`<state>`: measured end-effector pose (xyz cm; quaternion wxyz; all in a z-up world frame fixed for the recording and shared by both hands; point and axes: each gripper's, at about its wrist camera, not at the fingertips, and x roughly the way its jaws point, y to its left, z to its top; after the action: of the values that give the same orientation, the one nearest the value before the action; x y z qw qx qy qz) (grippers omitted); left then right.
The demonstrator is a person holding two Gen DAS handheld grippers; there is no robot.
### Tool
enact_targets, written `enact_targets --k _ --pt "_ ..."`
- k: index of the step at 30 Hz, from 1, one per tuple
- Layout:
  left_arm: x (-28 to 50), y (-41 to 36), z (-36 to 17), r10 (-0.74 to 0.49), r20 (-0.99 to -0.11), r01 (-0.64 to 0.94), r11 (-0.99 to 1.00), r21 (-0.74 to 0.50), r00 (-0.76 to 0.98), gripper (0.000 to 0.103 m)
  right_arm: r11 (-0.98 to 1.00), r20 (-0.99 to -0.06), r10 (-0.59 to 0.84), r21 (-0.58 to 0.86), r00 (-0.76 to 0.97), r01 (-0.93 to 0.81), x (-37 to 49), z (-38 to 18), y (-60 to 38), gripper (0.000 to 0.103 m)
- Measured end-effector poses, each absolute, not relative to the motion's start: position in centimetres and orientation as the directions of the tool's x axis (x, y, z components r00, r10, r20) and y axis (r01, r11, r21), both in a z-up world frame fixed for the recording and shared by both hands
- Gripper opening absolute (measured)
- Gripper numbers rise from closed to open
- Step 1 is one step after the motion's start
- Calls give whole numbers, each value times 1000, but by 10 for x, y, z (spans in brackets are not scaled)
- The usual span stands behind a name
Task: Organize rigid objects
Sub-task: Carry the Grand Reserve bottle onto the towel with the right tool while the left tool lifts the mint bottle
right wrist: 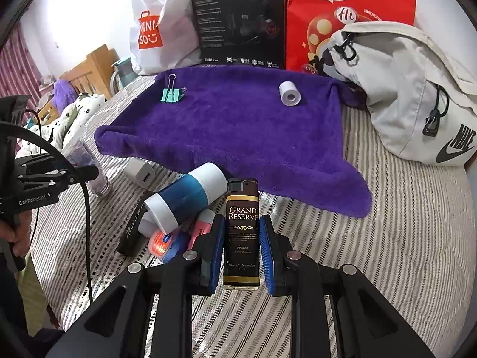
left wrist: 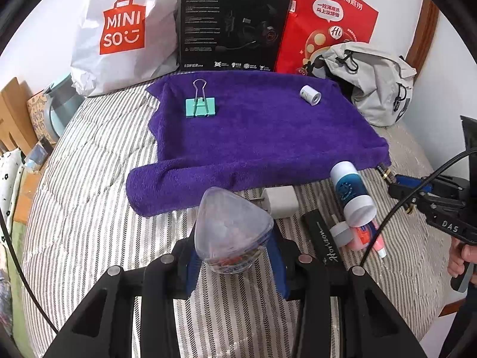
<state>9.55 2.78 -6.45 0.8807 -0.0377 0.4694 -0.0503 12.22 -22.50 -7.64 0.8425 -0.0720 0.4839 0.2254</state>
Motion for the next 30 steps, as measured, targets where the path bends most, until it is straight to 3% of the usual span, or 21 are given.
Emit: enact_targets --k 16,30 --pt "120 38 -27 -136 -784 62 990 -124 606 38 889 -804 361 143 473 -436 164 -54 -223 24" --pt "181 56 -36 -160 -790 39 985 -170 592 38 926 -849 238 51 472 -375 253 -95 -211 24"
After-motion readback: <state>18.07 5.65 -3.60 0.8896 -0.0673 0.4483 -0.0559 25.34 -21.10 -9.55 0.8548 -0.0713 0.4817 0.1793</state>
